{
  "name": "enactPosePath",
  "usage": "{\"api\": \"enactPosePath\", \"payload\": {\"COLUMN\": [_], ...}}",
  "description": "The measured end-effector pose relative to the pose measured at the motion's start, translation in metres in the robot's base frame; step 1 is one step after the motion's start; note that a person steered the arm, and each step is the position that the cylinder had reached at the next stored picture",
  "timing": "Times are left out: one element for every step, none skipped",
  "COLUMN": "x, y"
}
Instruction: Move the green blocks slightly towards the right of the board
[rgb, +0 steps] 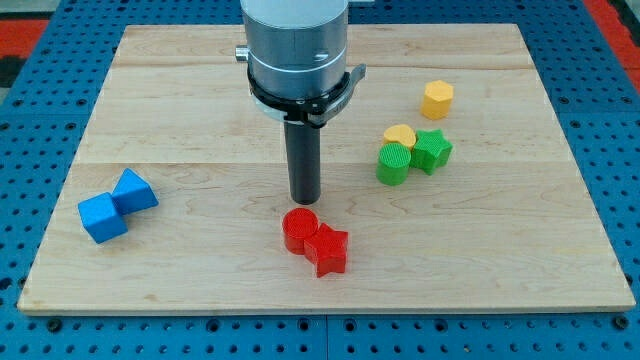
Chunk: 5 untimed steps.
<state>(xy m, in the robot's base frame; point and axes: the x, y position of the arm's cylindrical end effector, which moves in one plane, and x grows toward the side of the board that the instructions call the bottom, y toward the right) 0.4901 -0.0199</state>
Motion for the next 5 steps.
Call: {"api": "enactPosePath", "payload": {"x": [0.000,0.000,-0.003,-0.043,-0.052], "y": [0.007,0.018,0.039,0.078,0.098]}}
